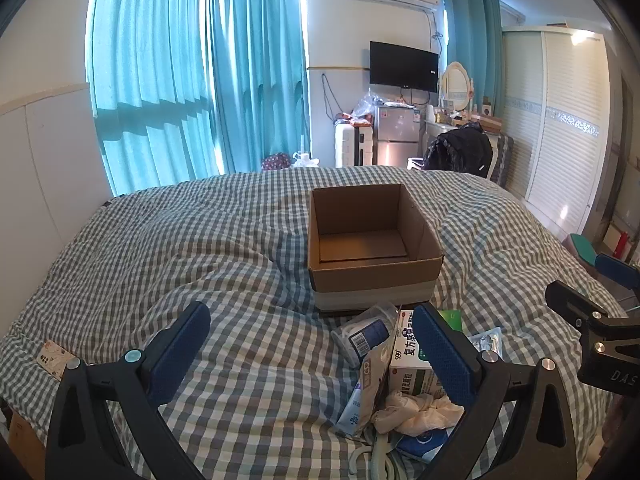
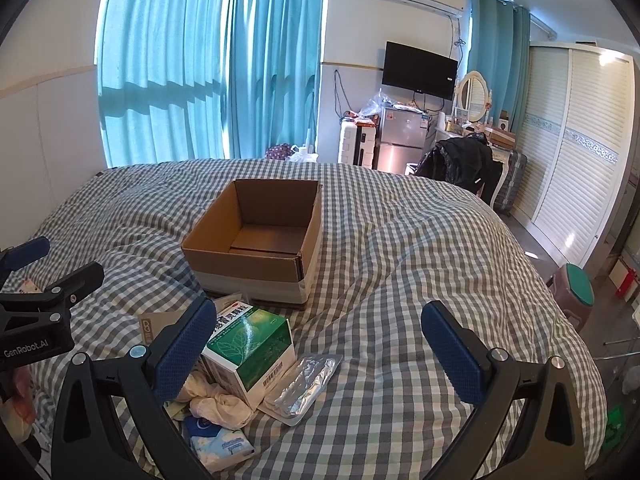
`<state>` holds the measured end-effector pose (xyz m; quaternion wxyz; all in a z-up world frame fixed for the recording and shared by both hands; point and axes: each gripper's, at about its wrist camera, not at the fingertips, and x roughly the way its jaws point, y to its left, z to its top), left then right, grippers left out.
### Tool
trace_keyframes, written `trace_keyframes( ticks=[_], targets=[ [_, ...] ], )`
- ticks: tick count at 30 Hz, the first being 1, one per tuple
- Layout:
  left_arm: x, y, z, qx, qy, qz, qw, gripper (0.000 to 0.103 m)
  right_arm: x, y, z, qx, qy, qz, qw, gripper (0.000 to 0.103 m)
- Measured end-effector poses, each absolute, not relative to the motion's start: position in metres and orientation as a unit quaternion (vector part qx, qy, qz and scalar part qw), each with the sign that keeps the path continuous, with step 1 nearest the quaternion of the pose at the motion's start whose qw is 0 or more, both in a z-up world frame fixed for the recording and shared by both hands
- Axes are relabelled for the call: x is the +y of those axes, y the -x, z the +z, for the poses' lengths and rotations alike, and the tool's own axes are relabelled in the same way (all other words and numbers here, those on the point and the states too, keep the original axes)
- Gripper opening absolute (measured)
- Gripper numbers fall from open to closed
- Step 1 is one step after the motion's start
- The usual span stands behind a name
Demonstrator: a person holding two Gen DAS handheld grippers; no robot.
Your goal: Organize objects
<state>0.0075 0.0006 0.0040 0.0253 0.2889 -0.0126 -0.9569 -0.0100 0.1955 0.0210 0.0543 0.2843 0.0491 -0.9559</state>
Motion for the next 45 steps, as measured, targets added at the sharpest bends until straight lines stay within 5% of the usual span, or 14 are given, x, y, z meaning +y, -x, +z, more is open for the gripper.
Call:
trace_keyframes(
  ticks=[45],
  targets=[
    [0.000,-0.005,-0.001,-0.019,-0.298,-0.954,0.010,0.103,0.191,0.009,0.023,0.061,-0.289,-0.954,0.053,0.103]
  ],
)
